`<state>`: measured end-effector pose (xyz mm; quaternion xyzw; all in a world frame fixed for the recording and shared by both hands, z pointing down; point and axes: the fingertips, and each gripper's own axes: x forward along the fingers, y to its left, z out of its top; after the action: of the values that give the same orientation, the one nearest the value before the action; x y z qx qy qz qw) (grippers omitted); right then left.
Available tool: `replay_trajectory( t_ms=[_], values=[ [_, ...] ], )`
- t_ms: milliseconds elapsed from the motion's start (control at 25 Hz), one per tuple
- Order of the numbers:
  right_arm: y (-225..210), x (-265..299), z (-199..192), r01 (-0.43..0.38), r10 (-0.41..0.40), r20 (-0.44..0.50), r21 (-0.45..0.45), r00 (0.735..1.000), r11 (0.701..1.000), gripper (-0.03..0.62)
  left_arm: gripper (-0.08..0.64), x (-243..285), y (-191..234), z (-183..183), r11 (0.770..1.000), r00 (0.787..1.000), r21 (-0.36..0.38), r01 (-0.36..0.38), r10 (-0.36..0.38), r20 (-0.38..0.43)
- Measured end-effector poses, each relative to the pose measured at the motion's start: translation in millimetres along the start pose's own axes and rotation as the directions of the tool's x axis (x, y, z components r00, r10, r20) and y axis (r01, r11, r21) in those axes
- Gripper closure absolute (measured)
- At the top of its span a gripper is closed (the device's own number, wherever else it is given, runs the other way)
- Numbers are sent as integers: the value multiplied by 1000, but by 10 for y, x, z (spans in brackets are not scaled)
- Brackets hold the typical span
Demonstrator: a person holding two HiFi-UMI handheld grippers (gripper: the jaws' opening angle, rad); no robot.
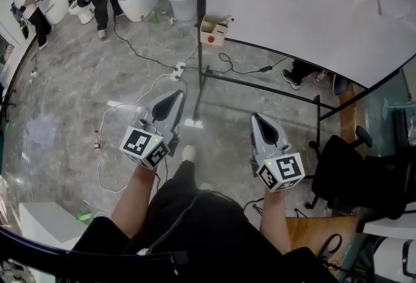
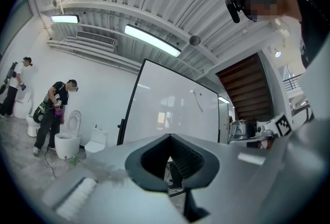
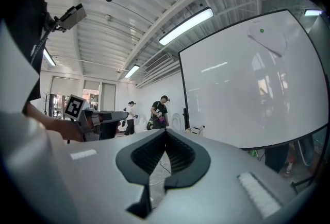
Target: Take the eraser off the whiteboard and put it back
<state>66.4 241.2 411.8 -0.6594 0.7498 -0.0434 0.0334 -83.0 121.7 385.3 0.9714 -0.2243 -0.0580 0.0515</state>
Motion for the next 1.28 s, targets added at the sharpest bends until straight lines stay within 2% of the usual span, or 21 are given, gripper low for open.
replay_trajectory(
  t_ms=[520,1280],
  values=[
    [-166,546,3,12,-12,-13,-18,1000,1000,583,557,462,413,-46,999,999,7,34,-34,-16],
    [-308,1911,230,60,-61,-32,-55,998,997,583,557,1193,1619,142,992,992,-6,124,-124,-28]
  ],
)
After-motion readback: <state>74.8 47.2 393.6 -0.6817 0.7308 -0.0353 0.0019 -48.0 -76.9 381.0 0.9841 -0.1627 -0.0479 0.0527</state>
